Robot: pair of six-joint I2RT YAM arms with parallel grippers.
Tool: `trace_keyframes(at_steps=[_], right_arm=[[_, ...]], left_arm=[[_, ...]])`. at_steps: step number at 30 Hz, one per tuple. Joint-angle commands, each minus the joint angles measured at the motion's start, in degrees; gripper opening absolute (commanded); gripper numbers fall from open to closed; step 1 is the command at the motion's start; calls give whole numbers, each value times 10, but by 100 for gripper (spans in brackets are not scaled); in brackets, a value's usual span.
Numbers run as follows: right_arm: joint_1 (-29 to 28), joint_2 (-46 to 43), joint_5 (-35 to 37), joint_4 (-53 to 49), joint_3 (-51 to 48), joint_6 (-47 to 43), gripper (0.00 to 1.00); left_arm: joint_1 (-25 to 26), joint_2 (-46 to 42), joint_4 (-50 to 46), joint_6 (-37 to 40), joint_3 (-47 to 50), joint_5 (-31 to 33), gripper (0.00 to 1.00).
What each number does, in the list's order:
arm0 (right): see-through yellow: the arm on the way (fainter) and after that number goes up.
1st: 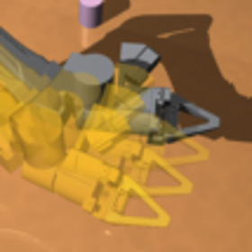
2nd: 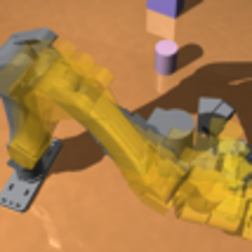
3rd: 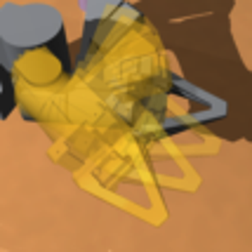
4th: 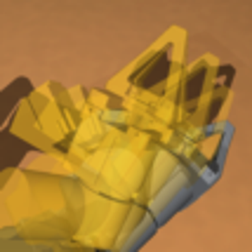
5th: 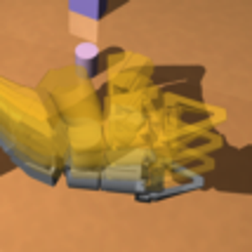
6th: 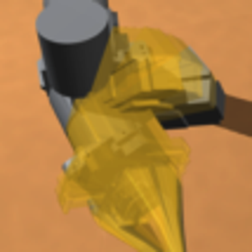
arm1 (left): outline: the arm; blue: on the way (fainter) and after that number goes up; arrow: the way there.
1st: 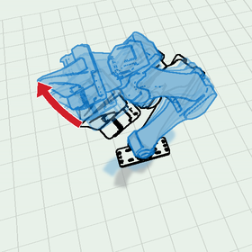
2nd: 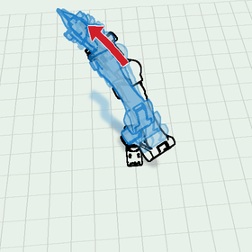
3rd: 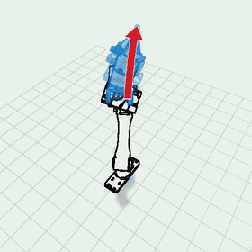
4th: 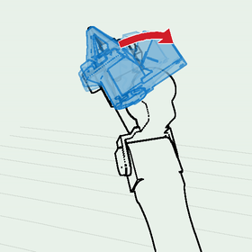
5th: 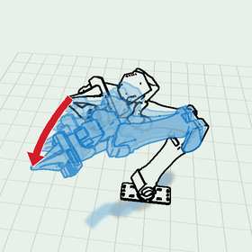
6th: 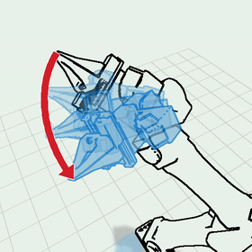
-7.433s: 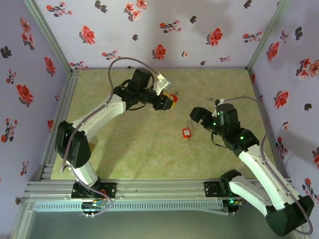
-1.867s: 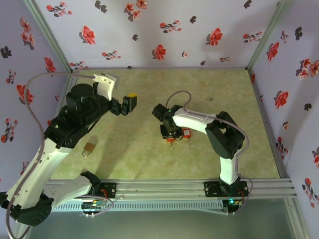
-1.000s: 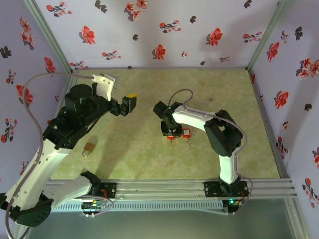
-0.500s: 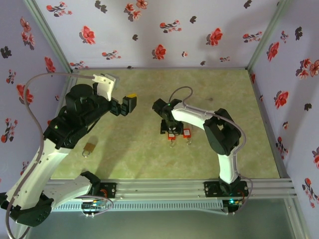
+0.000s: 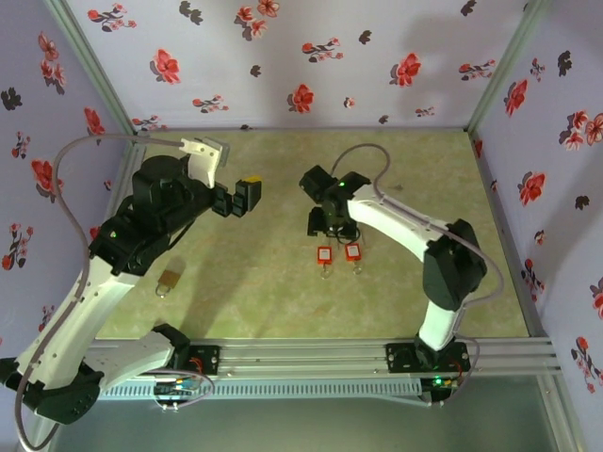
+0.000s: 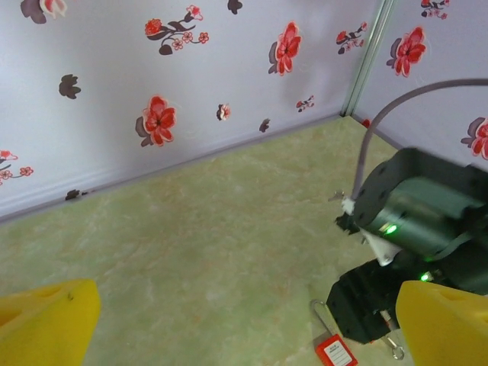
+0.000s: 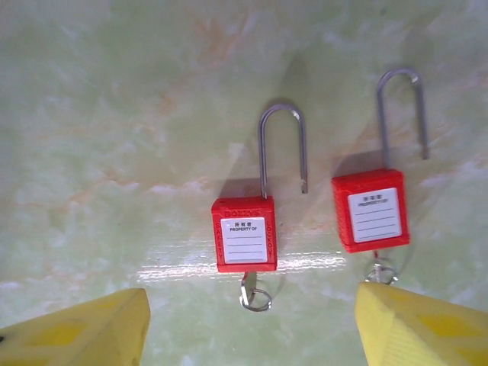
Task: Unlock with the key
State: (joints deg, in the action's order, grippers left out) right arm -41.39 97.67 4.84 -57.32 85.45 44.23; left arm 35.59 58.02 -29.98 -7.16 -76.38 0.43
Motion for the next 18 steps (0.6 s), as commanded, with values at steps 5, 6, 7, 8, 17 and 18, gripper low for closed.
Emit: trace_keyframes(at_steps=[5, 6, 7, 8, 17, 18], right_arm=[[40, -94, 38, -5, -22, -78, 76], [52, -104, 33, -3, -28, -92, 76], [62, -113, 29, -2, -34, -103, 77], [76, -123, 26, 1, -40, -115, 77], [254, -120, -6, 43, -69, -310, 78], [277, -104, -10, 57, -68, -339, 76]], left_arm=[[-5, -1, 50, -55, 20, -18, 100], [-5, 5, 53, -65, 20, -26, 100], [-5, 11, 54, -73, 19, -36, 100], [-4, 21, 56, -84, 16, -46, 100], [70, 108, 88, -101, 7, -39, 100], [80, 127, 84, -108, 0, -42, 100]])
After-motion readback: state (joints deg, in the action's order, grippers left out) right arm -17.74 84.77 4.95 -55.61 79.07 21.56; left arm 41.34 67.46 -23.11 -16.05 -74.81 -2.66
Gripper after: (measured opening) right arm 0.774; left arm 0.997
